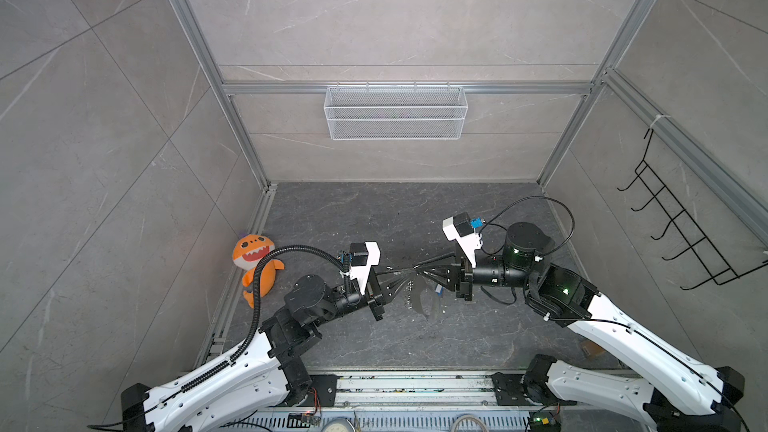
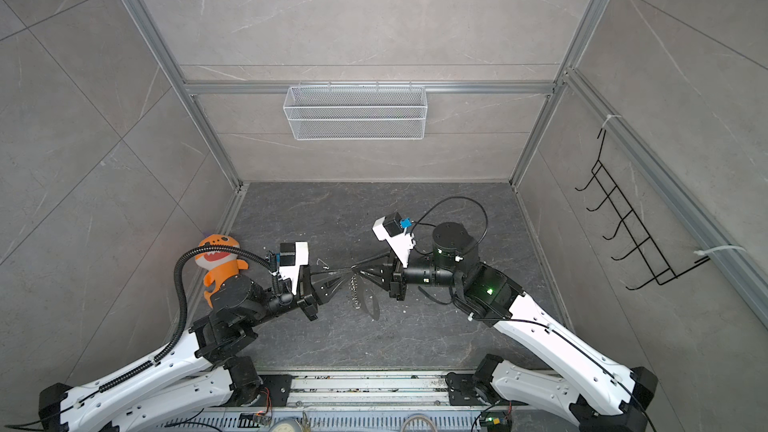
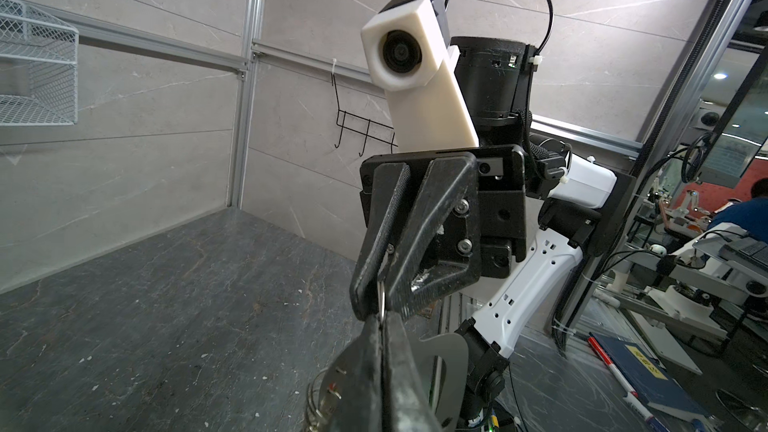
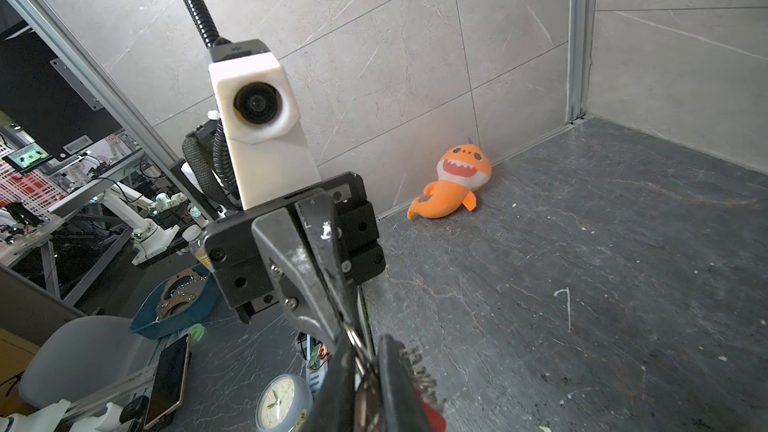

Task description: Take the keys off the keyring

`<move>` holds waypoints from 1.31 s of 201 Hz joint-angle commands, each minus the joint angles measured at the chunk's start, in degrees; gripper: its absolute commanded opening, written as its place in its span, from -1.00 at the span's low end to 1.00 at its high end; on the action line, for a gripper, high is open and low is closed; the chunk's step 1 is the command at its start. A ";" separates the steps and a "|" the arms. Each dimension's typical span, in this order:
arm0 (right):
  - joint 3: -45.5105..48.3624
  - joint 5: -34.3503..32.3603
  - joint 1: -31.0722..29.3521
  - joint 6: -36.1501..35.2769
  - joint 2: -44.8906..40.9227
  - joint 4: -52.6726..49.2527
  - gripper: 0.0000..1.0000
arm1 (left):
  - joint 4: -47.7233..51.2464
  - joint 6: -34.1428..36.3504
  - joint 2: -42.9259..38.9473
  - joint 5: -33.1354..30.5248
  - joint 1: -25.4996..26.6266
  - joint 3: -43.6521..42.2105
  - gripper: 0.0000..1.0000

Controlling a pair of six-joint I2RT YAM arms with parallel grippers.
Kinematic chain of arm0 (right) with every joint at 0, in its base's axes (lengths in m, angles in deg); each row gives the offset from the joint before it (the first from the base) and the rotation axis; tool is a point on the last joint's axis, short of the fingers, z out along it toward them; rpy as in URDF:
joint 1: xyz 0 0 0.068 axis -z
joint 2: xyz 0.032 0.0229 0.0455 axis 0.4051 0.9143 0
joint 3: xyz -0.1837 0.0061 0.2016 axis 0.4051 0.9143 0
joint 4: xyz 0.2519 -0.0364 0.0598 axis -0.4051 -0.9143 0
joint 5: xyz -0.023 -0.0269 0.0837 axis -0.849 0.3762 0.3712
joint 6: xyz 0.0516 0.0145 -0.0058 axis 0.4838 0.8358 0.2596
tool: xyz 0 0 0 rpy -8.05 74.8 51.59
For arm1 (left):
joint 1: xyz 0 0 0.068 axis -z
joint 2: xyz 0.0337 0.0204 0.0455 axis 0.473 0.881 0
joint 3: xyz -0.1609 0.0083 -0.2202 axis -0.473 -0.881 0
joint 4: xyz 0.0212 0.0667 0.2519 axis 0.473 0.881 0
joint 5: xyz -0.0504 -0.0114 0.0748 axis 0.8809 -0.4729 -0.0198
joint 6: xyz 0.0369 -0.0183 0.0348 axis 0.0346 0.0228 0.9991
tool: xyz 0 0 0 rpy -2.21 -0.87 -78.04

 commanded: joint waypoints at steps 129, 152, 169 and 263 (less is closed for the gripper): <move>-1.88 -1.84 0.29 -0.88 -1.82 -3.29 -0.65 | -2.29 -0.49 -0.28 0.64 0.16 0.88 -1.00; -2.02 -1.88 0.30 -0.88 -2.01 -3.27 -0.68 | -2.19 -0.56 -0.05 0.51 0.16 0.88 -1.00; -2.10 -1.72 0.34 -0.88 -2.00 -3.29 -0.73 | -2.19 -0.56 0.05 0.42 0.16 0.88 -1.00; -7.68 -2.85 0.32 -4.89 -0.22 -15.16 -1.00 | 4.93 -0.97 -1.14 -0.78 0.11 2.49 -0.38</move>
